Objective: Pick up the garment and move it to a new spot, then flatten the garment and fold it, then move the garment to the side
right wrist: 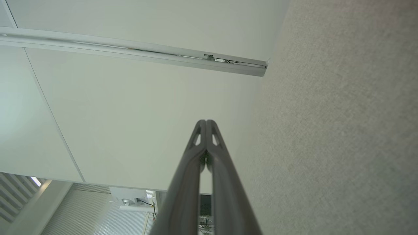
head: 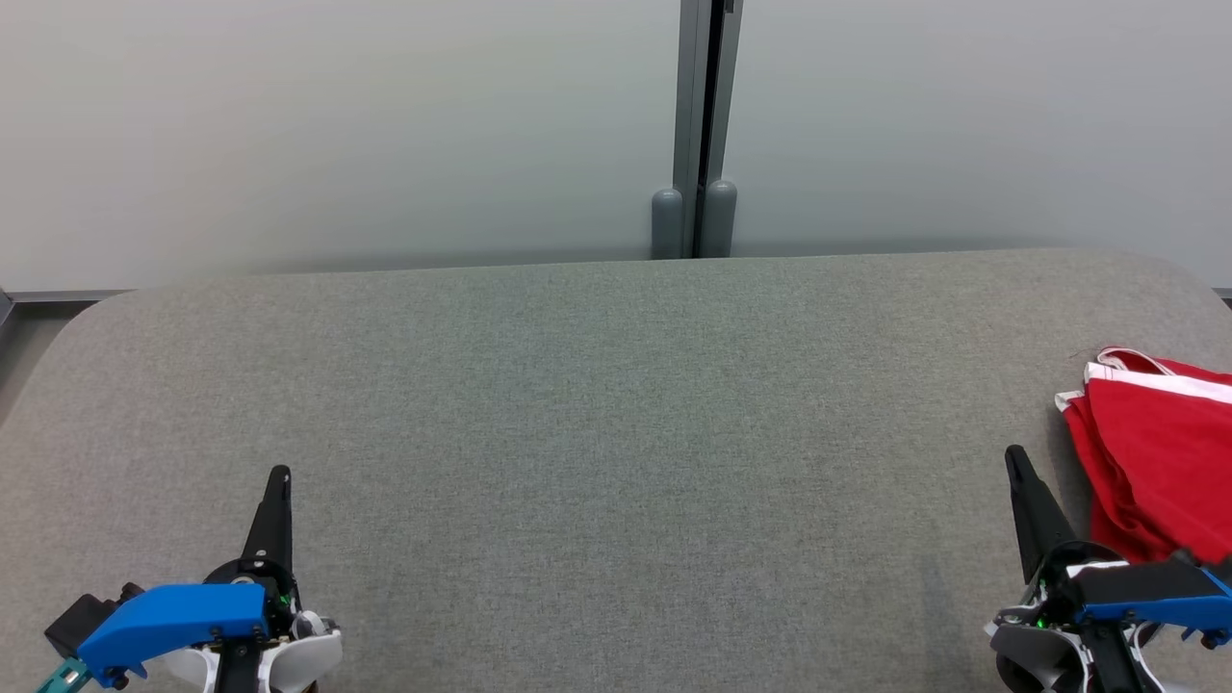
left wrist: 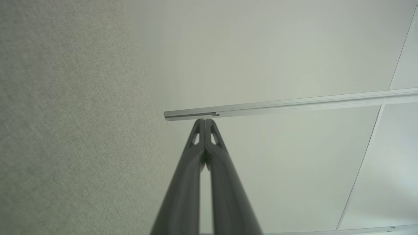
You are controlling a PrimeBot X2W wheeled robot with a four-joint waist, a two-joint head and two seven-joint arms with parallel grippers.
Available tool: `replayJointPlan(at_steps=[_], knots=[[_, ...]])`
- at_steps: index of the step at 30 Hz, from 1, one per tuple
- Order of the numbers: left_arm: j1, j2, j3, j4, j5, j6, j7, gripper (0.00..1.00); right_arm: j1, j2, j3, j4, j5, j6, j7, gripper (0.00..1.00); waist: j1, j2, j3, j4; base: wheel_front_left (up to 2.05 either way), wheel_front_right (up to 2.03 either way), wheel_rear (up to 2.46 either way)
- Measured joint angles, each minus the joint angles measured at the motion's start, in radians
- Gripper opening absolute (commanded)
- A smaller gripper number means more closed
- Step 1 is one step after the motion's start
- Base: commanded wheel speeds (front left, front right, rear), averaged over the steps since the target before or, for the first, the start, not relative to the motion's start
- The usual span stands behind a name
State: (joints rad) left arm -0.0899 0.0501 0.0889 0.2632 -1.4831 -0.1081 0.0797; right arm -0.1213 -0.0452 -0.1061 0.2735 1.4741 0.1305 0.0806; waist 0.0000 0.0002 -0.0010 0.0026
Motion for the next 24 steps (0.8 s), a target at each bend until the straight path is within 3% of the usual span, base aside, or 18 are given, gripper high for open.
replayJointPlan(at_steps=[24], knots=[[-0.014,0.000,0.026,-0.016,-0.129,-0.021,0.034,0.00,0.006,-0.001,-0.007,-0.028,0.137,0.000,0.034,0.00,0.0000,0.0000,0.004,-0.003,0.00,0.00,0.00]])
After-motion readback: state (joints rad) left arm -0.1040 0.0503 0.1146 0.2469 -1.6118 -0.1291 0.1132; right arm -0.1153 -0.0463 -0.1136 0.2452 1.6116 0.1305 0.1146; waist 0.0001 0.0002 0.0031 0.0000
